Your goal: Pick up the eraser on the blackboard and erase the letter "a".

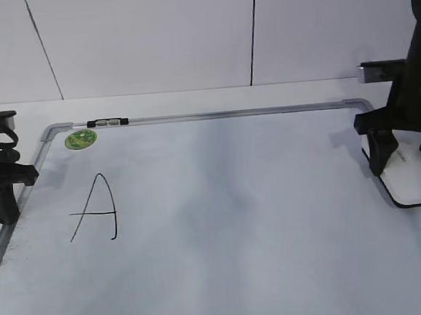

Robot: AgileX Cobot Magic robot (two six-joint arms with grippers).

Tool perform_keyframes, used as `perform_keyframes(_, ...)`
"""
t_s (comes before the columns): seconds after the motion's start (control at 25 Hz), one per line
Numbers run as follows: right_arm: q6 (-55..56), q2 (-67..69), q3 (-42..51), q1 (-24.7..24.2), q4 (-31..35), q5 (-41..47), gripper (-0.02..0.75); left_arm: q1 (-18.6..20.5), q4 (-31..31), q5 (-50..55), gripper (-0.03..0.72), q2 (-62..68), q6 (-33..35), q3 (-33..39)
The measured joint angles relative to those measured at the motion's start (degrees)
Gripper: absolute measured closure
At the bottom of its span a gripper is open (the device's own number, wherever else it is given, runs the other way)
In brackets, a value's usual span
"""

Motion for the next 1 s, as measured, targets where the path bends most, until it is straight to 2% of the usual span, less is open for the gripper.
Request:
perform_keyframes(0.52,-1.5,0.0,0.5,-0.2,-0.4,-4.3,0.189,0.0,0.0,0.1,0.661,0.0,0.0,0.0)
perform_keyframes(1.0,-3.3,0.0,0.5,-0.2,0.4,-4.7,0.189,0.0,-0.2,0.1,0.661,0.0,0.0,0.0)
